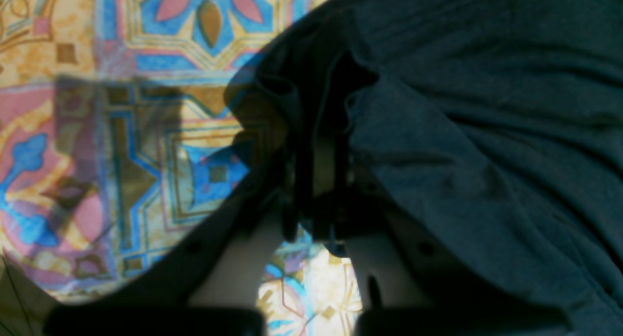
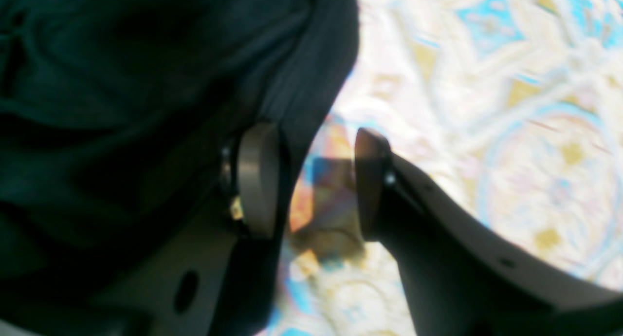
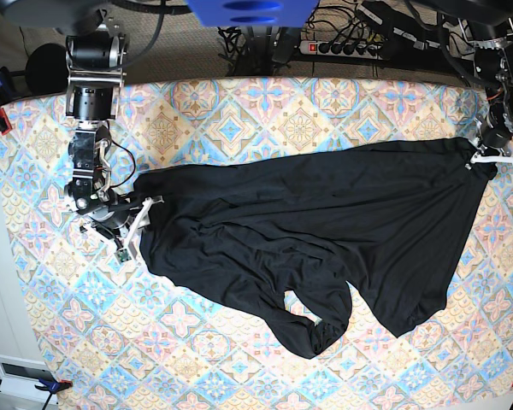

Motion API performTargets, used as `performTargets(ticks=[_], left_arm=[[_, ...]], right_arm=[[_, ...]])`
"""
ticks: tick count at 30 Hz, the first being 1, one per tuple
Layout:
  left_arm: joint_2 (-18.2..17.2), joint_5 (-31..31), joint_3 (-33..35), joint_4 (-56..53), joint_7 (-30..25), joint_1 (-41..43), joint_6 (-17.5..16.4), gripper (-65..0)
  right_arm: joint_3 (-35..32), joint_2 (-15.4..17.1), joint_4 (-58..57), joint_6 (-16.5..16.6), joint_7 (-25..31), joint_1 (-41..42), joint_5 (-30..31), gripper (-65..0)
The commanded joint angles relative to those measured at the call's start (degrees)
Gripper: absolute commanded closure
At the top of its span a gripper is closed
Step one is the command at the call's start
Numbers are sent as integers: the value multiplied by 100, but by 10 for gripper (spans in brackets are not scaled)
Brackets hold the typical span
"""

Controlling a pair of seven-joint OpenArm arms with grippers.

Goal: Layout the t-shirt on the table in an organized manner, then fold the t-shirt properly
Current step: 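Move the right gripper along the shirt edge and grasp the side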

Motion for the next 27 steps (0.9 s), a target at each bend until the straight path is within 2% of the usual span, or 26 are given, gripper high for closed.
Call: performTargets(ticks=[1, 9, 13, 20, 24, 27], left_arm=[[-143, -12, -32, 64, -69, -39, -15, 0], [-81, -12, -32, 82, -52, -39, -15, 0], [7, -12, -41, 82, -43, -39, -15, 0], [15, -12, -32, 82, -34, -39, -15, 0], [15, -12, -32, 91, -34, -39, -15, 0], [15, -12, -32, 91, -34, -39, -15, 0]], right_arm=[[13, 70, 150, 7, 85, 143, 60, -249], [13, -133, 563, 7, 59, 135, 60, -249], [5, -133, 501, 7, 59, 135, 60, -249], [-549, -133, 492, 7, 59, 135, 60, -246], [-602, -133, 440, 7, 59, 99, 69, -245], [-576, -133, 193, 7, 50, 38, 60, -214]])
